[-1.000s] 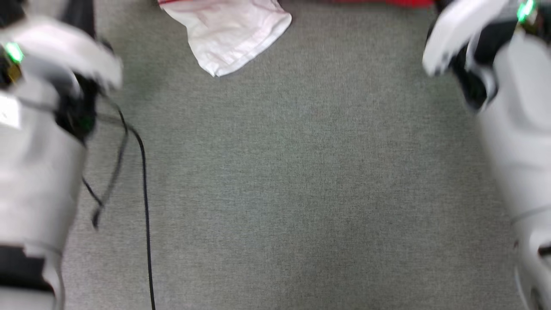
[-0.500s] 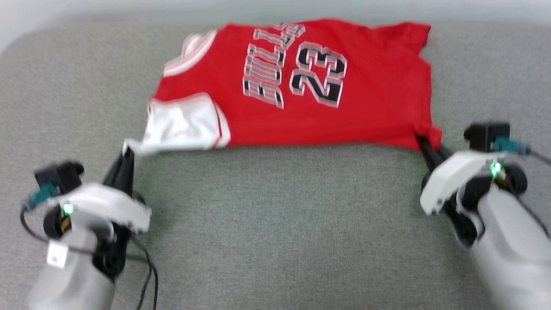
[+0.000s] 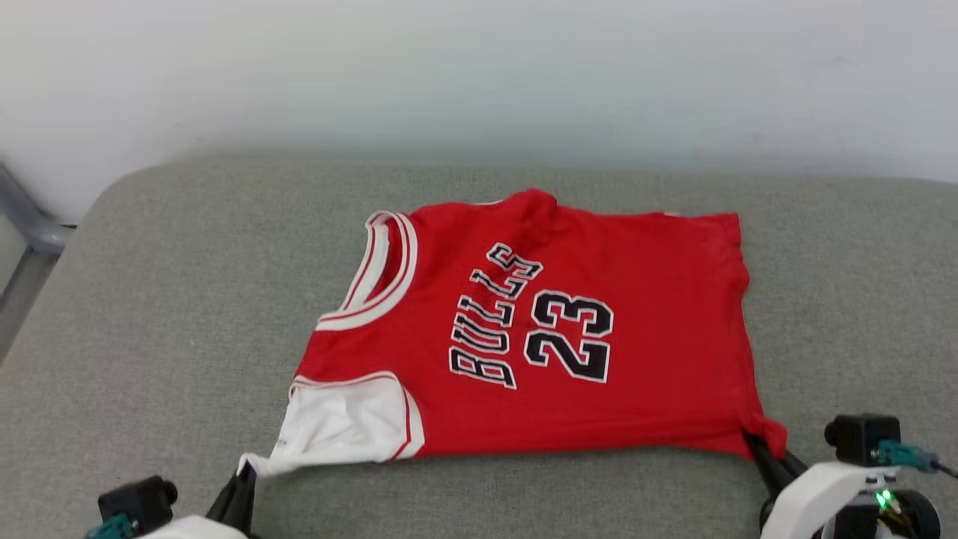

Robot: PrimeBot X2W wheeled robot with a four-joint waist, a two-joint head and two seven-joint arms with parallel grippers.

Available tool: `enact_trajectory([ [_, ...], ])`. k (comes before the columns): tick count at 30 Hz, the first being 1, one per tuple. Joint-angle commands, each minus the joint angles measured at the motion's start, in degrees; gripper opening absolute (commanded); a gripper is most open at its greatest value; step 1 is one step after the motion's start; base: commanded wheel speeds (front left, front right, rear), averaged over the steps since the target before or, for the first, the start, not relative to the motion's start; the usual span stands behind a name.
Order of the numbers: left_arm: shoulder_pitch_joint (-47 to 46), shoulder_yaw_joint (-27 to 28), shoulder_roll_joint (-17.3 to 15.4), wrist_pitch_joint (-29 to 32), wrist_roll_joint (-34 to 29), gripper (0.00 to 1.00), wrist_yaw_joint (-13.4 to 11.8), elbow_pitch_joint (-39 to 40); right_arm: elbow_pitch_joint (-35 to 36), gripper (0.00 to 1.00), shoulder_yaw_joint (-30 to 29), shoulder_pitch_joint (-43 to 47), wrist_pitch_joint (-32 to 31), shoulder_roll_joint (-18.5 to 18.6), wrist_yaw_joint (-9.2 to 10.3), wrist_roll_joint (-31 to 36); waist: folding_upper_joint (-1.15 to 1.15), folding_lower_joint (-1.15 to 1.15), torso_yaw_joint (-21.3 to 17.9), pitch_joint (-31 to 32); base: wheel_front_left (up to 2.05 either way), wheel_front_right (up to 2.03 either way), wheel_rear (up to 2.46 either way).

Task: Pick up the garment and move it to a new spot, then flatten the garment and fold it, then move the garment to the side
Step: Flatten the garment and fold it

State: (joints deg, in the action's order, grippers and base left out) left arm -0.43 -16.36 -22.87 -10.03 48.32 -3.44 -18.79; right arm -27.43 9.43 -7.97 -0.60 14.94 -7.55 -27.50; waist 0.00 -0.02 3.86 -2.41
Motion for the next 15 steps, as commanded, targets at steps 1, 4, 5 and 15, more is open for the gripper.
enact_trajectory([
  [1, 2.03, 0.66, -0.75, 0.38, 0.4, 0.0, -1.14, 1.21, 1.16, 0.0, -1.14, 2.1, -0.6, -0.03, 0.13, 0.66, 0.0, 0.02, 0.39, 1.91, 0.0, 0.0, 0.0],
  [4, 7.17, 1.17, -1.3, 2.19, 1.51, 0.0, -3.7, 6.27, 5.7, 0.0, -3.58, 7.54, -2.9, -1.4, 0.12, 1.89, 0.0, 0.02, 0.62, 3.1, 0.0, 0.0, 0.0],
  [5, 8.7, 1.44, -1.59, 2.74, 1.84, 0.0, -4.54, 7.88, 7.36, 0.0, -4.1, 8.99, -3.76, -1.82, 0.12, 2.18, 0.0, 0.02, 0.64, 3.25, 0.0, 0.0, 0.0],
  [15, 17.9, 3.81, -5.85, 8.04, 3.01, 0.0, -11.0, 23.52, 20.4, 0.0, -9.43, 19.76, -11.59, -3.94, 0.13, 4.71, 0.0, 0.02, 1.09, 3.28, 0.0, 0.0, 0.0],
])
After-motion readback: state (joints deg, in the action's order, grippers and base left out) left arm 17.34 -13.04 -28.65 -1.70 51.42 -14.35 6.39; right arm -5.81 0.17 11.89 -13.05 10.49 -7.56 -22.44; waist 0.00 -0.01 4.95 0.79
